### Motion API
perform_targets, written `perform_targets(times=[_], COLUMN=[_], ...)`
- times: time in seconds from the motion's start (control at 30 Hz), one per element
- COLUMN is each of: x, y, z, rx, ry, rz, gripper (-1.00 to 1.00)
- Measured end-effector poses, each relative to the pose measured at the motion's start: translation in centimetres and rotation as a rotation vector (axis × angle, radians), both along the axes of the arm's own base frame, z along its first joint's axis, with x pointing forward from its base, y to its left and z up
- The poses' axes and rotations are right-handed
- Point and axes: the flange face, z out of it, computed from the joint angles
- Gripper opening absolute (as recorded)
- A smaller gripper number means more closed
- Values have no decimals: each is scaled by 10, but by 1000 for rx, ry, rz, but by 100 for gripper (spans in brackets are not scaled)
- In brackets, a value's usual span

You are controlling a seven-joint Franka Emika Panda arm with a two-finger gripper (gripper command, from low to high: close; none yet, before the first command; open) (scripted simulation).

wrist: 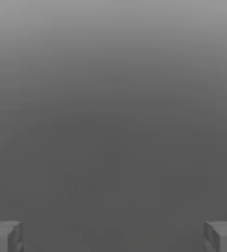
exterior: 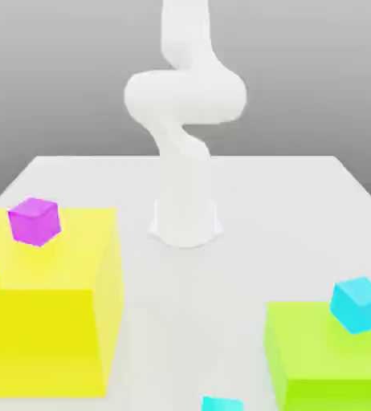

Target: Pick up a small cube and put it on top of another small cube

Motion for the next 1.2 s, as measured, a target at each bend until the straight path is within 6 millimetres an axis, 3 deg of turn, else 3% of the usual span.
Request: perform_targets(times=[0.27, 0.53, 0.77, 0.97, 1.1, 1.13, 1.2], x=[91, 148, 168, 163, 161, 161, 161], y=[11, 21, 31, 41, 43, 43, 43], z=[-110, -239, -363, -470, -532, -542, -542], rx=[-5, 3, 20, 46, 50, 50, 50], ry=[202, 400, 571, 715, 734, 735, 735], rz=[-36, -62, -78, -92, -94, -94, -94], gripper=[0, 0, 0, 0, 0, -100, -100])
